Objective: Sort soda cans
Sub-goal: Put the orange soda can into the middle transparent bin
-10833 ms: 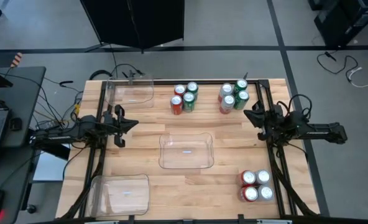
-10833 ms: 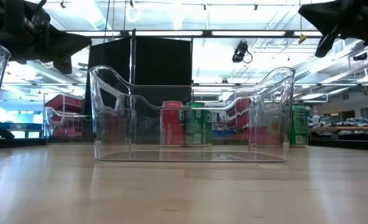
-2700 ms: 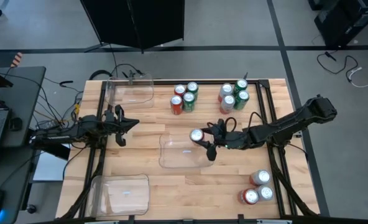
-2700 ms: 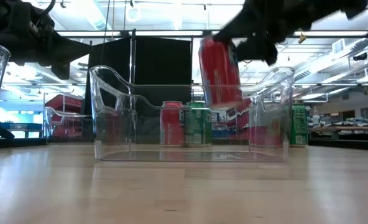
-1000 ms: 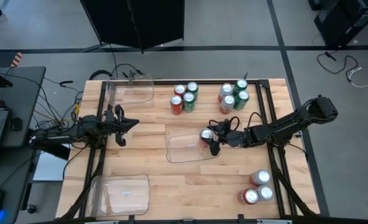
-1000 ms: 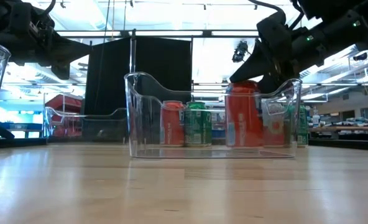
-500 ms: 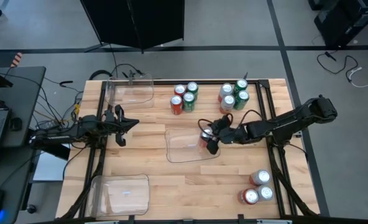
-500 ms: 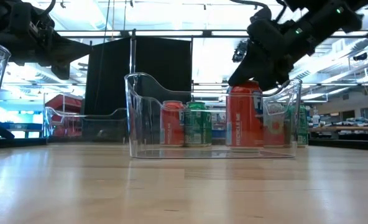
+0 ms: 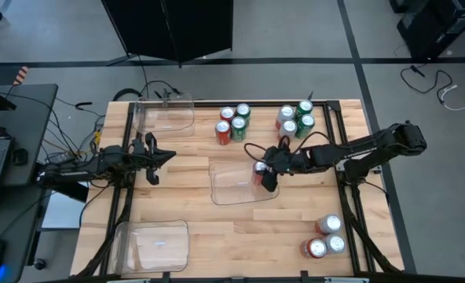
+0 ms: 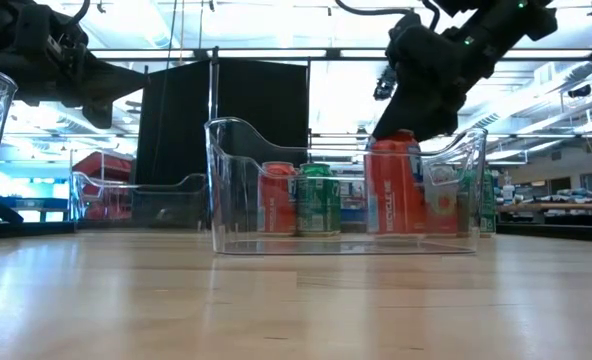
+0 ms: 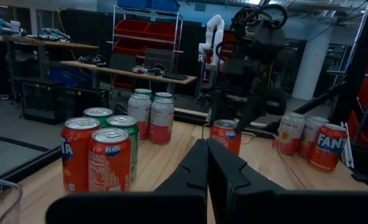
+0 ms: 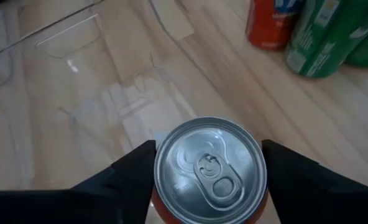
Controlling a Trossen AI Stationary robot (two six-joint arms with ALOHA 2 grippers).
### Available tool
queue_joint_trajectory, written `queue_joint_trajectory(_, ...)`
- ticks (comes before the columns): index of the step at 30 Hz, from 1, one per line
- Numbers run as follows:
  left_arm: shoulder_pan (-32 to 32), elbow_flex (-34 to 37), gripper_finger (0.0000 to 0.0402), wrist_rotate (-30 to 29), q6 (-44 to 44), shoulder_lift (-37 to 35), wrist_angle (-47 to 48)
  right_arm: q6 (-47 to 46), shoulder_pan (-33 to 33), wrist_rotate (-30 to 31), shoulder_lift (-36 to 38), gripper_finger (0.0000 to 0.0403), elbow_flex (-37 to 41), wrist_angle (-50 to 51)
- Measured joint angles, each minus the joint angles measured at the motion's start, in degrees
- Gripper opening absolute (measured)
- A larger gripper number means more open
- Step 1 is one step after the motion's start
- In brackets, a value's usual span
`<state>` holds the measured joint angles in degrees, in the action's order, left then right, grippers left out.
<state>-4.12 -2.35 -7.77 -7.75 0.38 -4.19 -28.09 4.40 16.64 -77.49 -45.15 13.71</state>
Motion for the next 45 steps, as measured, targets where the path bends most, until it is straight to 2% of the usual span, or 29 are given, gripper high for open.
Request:
queue_joint_trajectory(5,0.0,0.0,0.0002,0.0,0.0,0.0,0.0,2.0,-1.5,-0.3,0.0,0.0247,0.0,-0.4)
queue_joint_trajectory(15,0.0,0.0,0.0002,0.0,0.0,0.0,0.0,7.2,-1.9,-0.3,-0.2,0.0251,-3.3,4.8)
queue_joint_trajectory(25,0.0,0.0,0.0002,0.0,0.0,0.0,0.0,5.3,-1.9,-0.3,-0.1,0.0310,-3.5,6.4)
queue_joint_trajectory(32,0.0,0.0,0.0002,0.0,0.0,0.0,0.0,7.4,-1.9,-0.2,-0.1,0.0319,-6.2,8.3)
queue_joint_trajectory(39,0.0,0.0,0.0002,0.0,0.0,0.0,-0.1,11.6,-0.9,0.3,-0.1,0.0320,-17.9,22.7)
queue_joint_trajectory(45,0.0,0.0,0.0002,0.0,0.0,0.0,-0.1,11.0,7.4,-3.9,-0.1,0.0306,-24.6,36.1)
